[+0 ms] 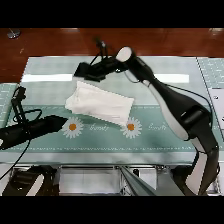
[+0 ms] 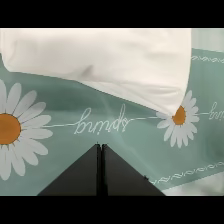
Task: Fold the shirts.
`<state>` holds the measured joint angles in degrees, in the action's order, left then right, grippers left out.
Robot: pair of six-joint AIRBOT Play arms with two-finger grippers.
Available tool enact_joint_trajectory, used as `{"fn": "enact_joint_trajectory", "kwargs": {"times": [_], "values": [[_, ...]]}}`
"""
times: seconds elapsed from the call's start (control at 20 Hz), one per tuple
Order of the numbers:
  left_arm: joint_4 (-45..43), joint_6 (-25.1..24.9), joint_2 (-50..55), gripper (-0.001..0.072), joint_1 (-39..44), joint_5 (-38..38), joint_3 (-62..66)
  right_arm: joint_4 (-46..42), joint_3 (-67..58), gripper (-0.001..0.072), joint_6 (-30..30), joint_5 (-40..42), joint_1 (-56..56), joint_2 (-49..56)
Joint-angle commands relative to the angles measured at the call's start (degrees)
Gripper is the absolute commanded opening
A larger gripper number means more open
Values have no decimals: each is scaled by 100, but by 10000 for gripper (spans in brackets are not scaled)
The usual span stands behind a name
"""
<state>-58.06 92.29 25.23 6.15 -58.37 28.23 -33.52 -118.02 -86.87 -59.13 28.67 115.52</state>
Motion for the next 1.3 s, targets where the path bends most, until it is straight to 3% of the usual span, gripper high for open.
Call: {"fn": "enact_joint_trajectory", "kwargs": {"times": [0.0,0.15,0.2,0.3,0.45,0.6,0.8,1.1,1.2,1.25], "values": [[-4,-162,267,27,-4,94,-4,-35,0,633,98,-1292,-1139,-623],[-7,-166,422,27,-4,221,-7,-1956,599,633,140,-3119,-2212,-1637],[-4,-164,476,27,-4,306,-7,-2815,1189,633,120,-3211,-2444,-2116],[0,-160,588,27,-4,487,-7,-3416,3001,633,-87,-2282,-2756,-3143],[0,-160,767,28,-4,662,-7,-2787,6059,633,-636,-181,-2828,-4336],[0,-160,946,28,-2,699,-4,-1362,7473,632,-199,691,-2540,-4345],[2,-160,1196,28,0,800,-4,-732,7283,632,173,654,-1884,-3488],[22,-160,1266,28,0,890,-4,-479,6065,605,138,442,-1180,-2225],[22,-160,1266,28,0,887,-4,-472,5541,332,149,188,-1064,-1884],[22,-160,1266,28,0,887,-4,-474,5224,153,315,-13,-1036,-1757]]}}
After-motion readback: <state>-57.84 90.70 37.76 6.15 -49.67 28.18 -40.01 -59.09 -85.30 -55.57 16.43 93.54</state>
